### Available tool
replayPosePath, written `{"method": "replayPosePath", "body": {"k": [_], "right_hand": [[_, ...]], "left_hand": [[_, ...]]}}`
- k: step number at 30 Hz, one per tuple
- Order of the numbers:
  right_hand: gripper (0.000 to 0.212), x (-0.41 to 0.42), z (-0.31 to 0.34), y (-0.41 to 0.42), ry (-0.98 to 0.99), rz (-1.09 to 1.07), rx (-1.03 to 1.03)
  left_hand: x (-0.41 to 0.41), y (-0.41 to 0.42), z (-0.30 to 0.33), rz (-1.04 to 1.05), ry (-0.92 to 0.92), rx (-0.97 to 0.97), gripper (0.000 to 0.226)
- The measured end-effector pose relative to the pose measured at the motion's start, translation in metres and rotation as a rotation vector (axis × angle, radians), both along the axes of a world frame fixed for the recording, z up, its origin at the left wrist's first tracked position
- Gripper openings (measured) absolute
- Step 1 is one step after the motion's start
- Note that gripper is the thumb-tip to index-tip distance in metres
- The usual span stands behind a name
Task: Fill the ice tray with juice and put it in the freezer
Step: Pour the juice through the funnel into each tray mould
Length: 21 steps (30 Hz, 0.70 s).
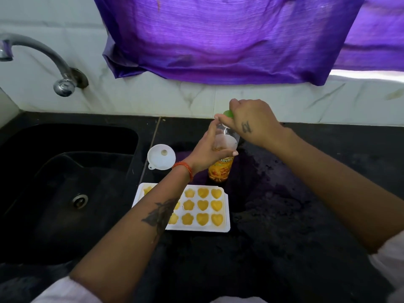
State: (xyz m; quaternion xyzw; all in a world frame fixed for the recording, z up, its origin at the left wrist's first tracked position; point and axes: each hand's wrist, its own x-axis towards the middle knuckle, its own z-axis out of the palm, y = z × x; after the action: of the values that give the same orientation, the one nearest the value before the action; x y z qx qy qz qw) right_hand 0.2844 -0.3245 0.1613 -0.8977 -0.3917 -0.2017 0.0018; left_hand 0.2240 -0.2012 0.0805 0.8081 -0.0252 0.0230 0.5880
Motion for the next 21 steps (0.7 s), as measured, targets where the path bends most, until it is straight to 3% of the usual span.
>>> {"method": "replayPosePath", "body": {"k": [5, 8, 13, 17, 21], "right_hand": [[0.041, 0.013, 0.018, -0.002, 0.28, 0.205, -0.051], [0.036, 0.005, 0.011, -0.006, 0.221, 0.244, 0.019], [0.046, -0.012, -0.006, 0.003, 0.058, 0.021, 0.168], [0.048, -0.019, -0.012, 0.012, 0.118, -0.131, 0.297], [0.047, -0.026, -0.014, 0.023, 0.052, -0.323, 0.221]], "left_hand": [[-0.004, 0.002, 0.002, -0.009, 0.012, -0.029, 0.084], [-0.004, 0.001, 0.001, 0.012, 0.022, -0.035, 0.086], [-0.004, -0.001, 0.003, 0.024, 0.019, -0.016, 0.088], [-0.003, -0.002, 0.004, -0.003, 0.014, 0.01, 0.092], [-0.002, 0.001, 0.004, -0.033, 0.005, 0.063, 0.091]]}}
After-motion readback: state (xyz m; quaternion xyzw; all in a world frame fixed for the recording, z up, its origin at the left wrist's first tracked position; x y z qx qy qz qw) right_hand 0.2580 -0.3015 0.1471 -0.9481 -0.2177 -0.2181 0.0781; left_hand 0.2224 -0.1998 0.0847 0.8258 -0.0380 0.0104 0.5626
